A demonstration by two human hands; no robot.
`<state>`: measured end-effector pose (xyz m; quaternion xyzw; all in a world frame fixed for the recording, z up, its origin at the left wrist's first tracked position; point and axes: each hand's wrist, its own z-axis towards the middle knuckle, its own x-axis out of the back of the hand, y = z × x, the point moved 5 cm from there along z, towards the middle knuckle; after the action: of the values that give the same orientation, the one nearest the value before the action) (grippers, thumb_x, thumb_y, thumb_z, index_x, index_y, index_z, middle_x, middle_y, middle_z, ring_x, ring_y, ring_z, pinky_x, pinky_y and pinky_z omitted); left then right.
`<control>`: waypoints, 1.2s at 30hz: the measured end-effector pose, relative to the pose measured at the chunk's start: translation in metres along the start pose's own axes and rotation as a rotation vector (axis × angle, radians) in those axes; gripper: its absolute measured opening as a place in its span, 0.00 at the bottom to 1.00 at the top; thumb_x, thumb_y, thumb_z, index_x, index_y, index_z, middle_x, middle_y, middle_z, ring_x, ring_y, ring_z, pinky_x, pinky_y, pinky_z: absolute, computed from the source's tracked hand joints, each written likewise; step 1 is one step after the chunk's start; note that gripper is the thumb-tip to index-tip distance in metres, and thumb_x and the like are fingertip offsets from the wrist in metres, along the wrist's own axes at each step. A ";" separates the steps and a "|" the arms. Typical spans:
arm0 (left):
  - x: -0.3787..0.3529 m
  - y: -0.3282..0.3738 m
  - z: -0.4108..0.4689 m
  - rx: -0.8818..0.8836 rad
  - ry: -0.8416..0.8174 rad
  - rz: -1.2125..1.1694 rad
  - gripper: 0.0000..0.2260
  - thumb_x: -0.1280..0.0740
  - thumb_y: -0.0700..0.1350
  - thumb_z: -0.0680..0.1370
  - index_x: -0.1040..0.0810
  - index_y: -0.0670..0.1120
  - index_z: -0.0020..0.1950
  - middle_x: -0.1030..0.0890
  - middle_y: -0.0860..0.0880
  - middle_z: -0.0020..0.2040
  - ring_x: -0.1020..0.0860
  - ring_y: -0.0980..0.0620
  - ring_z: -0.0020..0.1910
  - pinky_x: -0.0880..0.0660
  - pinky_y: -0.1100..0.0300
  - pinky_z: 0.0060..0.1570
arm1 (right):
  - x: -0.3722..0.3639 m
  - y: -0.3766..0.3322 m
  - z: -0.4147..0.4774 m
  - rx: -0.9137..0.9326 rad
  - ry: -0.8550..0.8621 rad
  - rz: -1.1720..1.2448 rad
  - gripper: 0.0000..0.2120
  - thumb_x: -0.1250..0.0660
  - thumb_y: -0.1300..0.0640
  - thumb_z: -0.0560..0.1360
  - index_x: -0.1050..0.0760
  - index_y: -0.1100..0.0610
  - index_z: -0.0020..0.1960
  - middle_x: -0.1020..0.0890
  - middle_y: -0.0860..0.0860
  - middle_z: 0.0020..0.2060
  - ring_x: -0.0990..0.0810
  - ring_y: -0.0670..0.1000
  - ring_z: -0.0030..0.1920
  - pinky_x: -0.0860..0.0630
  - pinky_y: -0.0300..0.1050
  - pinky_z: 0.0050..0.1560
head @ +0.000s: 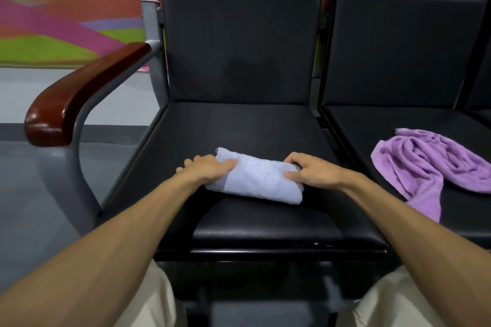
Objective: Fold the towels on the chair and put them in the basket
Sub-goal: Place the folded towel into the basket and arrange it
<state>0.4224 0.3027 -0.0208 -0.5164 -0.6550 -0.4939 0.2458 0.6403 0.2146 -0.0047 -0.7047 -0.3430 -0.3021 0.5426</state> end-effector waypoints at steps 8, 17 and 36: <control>0.012 0.024 -0.031 -0.484 -0.032 -0.661 0.12 0.28 0.47 0.71 0.28 0.45 0.48 0.21 0.50 0.41 0.24 0.54 0.40 0.29 0.61 0.42 | -0.001 -0.002 -0.020 -0.007 -0.234 -0.089 0.37 0.30 0.55 0.72 0.43 0.47 0.76 0.33 0.48 0.64 0.34 0.49 0.65 0.36 0.45 0.68; 0.036 0.018 -0.071 -0.714 -0.081 -0.758 0.18 0.29 0.36 0.73 0.22 0.51 0.60 0.17 0.51 0.54 0.19 0.55 0.55 0.22 0.60 0.54 | 0.001 -0.028 -0.035 0.190 -0.132 0.095 0.22 0.27 0.58 0.65 0.25 0.50 0.58 0.20 0.45 0.49 0.21 0.43 0.47 0.24 0.42 0.48; 0.139 -0.305 -0.182 -0.126 0.602 -0.766 0.16 0.26 0.46 0.73 0.21 0.40 0.57 0.18 0.49 0.50 0.20 0.55 0.46 0.24 0.64 0.43 | -0.147 -0.329 -0.051 0.644 -0.138 -0.269 0.18 0.25 0.46 0.67 0.24 0.51 0.53 0.21 0.44 0.45 0.22 0.46 0.45 0.26 0.41 0.43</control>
<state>0.0601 0.2058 0.0463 -0.0865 -0.6667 -0.7147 0.1930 0.2852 0.1998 0.0733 -0.4647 -0.5461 -0.1987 0.6681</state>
